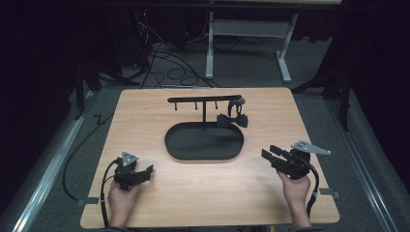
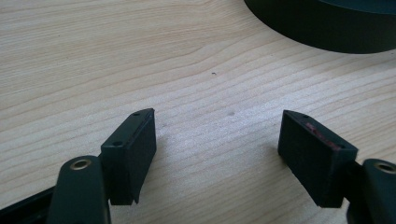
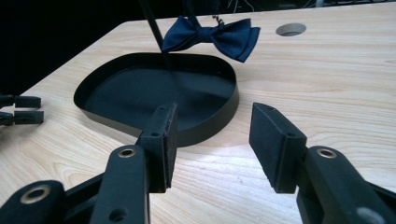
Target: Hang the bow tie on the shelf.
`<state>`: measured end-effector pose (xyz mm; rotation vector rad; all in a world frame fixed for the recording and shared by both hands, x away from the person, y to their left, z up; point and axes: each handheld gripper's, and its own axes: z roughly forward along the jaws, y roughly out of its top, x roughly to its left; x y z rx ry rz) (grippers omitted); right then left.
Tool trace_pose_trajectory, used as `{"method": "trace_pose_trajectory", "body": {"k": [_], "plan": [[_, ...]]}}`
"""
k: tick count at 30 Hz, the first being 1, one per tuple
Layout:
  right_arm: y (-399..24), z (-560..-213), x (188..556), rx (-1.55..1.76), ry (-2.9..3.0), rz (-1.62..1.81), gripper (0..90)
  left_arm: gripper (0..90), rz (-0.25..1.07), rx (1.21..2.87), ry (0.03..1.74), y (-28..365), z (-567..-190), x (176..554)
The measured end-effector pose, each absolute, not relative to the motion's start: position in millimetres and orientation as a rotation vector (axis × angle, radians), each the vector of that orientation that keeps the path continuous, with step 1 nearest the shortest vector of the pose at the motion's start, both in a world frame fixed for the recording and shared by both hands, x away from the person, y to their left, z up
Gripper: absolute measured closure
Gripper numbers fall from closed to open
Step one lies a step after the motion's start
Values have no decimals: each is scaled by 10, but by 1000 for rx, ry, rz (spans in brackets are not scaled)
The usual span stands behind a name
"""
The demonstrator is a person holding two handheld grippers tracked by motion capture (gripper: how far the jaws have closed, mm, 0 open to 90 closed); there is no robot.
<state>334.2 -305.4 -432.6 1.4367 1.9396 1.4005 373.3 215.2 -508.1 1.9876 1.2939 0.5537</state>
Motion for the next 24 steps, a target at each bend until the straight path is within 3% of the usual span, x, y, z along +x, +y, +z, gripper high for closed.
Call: {"method": "trace_pose_trajectory", "body": {"k": [24], "plan": [[-2849, -4541, 3407, 1438, 1990, 1352, 559, 283, 552, 1989, 1294, 2152, -5080, 3733]]}}
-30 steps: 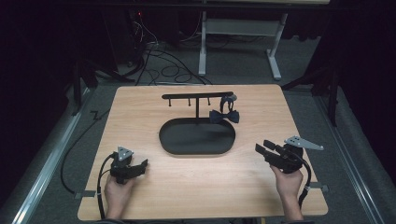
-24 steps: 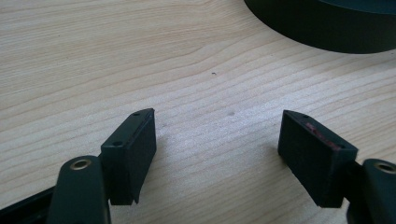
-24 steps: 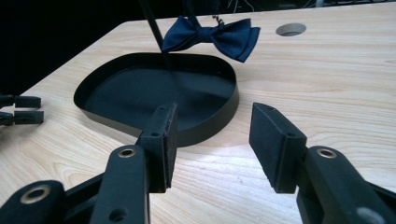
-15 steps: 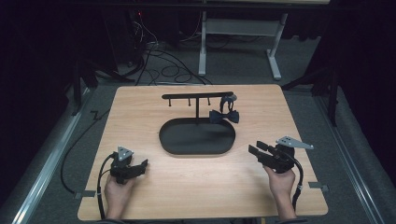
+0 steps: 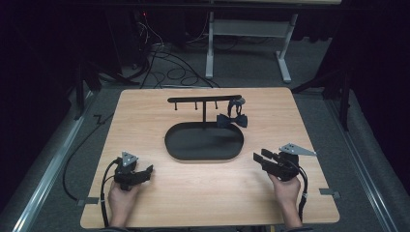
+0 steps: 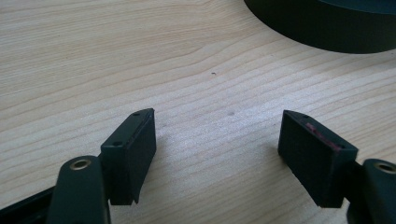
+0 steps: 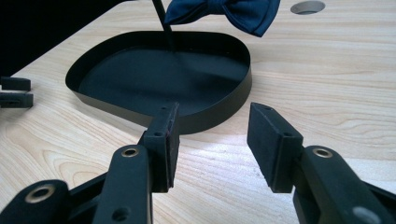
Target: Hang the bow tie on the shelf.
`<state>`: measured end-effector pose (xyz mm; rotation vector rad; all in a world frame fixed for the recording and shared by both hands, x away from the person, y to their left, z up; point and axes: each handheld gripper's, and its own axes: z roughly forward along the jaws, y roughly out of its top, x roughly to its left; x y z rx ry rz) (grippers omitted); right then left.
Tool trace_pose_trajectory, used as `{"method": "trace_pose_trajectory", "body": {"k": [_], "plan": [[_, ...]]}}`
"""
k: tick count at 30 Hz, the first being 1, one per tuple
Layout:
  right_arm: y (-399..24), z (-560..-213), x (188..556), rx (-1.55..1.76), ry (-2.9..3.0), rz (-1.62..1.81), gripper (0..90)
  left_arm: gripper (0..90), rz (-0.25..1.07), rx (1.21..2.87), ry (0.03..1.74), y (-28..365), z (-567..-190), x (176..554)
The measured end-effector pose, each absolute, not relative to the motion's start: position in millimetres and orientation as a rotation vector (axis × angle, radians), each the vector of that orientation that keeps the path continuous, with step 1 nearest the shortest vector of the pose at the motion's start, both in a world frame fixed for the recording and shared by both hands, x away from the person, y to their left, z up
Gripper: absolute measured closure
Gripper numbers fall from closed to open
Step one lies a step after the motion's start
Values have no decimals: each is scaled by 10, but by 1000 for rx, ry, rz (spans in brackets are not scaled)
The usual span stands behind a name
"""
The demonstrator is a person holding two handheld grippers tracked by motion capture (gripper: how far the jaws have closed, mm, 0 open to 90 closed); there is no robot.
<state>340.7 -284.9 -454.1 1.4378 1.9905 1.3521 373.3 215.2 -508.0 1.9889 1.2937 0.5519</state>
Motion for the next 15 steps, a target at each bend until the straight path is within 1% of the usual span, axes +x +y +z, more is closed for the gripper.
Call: {"method": "trace_pose_trajectory", "body": {"k": [6, 15], "plan": [[-2815, -4605, 3429, 1448, 2007, 1340, 577, 283, 554, 1988, 1294, 2151, -5081, 3733], [-2769, -4677, 3451, 1459, 2018, 1305, 578, 283, 552, 1989, 1294, 2152, -5080, 3733]]}}
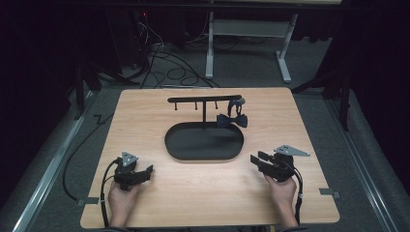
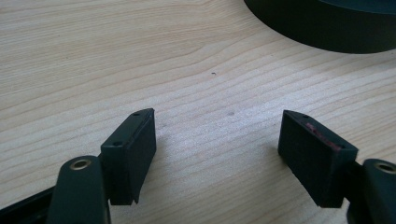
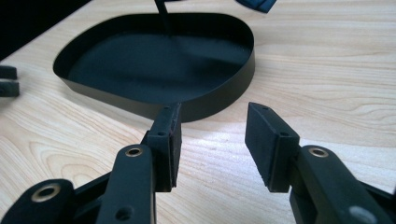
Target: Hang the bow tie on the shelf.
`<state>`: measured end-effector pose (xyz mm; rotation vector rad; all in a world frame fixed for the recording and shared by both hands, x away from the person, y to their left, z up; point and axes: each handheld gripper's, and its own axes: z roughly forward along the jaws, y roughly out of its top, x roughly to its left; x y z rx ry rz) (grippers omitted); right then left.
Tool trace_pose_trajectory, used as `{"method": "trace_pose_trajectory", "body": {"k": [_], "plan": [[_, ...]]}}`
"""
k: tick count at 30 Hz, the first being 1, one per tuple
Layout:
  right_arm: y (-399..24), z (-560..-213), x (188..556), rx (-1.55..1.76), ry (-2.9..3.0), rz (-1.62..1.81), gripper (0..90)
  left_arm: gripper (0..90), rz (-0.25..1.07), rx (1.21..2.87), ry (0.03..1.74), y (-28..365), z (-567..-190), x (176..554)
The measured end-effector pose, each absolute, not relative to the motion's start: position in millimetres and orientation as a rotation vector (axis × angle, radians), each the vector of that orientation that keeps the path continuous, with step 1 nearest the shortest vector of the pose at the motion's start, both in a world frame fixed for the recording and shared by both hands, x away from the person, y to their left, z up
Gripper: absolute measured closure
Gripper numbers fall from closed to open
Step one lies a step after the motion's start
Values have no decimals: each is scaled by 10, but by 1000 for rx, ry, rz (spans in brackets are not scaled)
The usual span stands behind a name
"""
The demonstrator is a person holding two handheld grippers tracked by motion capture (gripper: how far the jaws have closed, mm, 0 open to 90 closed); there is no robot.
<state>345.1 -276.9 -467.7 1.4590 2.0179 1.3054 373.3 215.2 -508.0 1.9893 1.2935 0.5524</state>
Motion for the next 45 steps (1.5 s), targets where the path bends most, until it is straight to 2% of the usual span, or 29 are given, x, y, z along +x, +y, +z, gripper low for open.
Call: {"method": "trace_pose_trajectory", "body": {"k": [45], "plan": [[-2394, -5018, 3565, 1399, 2143, 990, 532, 282, 552, 1989, 1293, 2152, -5080, 3733]]}}
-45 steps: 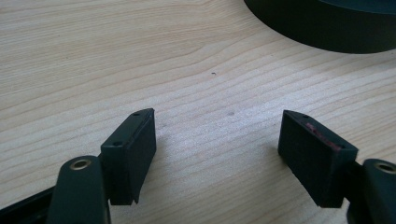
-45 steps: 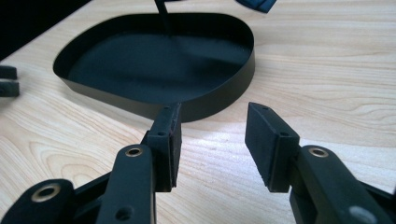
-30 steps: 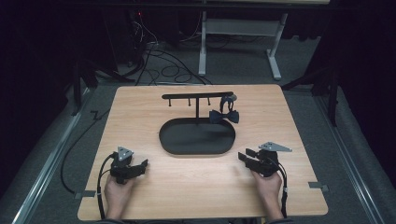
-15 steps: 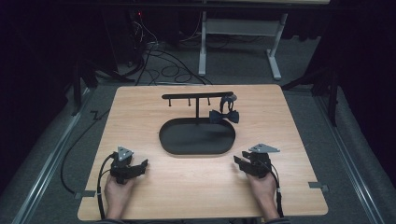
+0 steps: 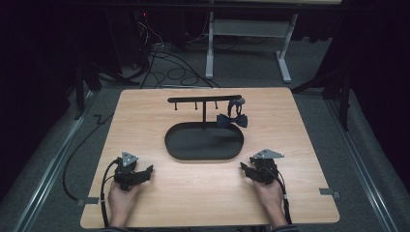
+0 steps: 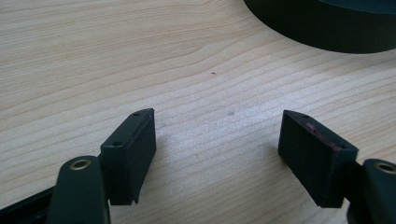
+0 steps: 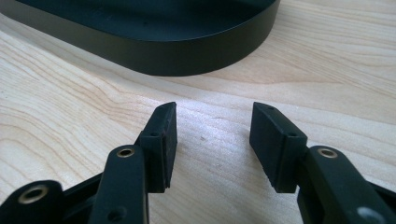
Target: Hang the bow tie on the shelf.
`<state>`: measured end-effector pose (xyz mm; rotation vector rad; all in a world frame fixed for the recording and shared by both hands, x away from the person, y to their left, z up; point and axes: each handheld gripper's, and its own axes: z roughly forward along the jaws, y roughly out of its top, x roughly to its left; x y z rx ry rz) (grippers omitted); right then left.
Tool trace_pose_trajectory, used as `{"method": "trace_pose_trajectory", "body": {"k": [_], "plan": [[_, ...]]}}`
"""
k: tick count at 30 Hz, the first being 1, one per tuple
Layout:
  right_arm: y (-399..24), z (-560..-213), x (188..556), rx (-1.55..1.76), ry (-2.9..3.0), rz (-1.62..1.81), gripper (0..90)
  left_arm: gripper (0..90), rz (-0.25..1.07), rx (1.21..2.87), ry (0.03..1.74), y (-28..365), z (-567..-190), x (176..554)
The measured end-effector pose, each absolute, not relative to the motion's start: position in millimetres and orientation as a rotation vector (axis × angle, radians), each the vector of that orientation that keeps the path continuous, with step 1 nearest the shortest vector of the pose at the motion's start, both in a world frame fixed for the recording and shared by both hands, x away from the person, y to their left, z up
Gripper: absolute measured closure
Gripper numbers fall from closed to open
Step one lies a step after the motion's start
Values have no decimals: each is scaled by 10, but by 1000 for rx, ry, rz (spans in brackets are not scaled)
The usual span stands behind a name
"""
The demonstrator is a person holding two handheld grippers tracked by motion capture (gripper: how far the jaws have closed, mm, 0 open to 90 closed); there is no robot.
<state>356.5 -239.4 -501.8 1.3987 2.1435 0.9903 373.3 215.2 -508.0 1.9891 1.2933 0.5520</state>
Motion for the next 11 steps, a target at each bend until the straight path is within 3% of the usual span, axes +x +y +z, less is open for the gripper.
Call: {"method": "trace_pose_trajectory", "body": {"k": [11], "plan": [[-2292, -5026, 3546, 1335, 2165, 931, 457, 280, 549, 1988, 1295, 2153, -5080, 3727]]}}
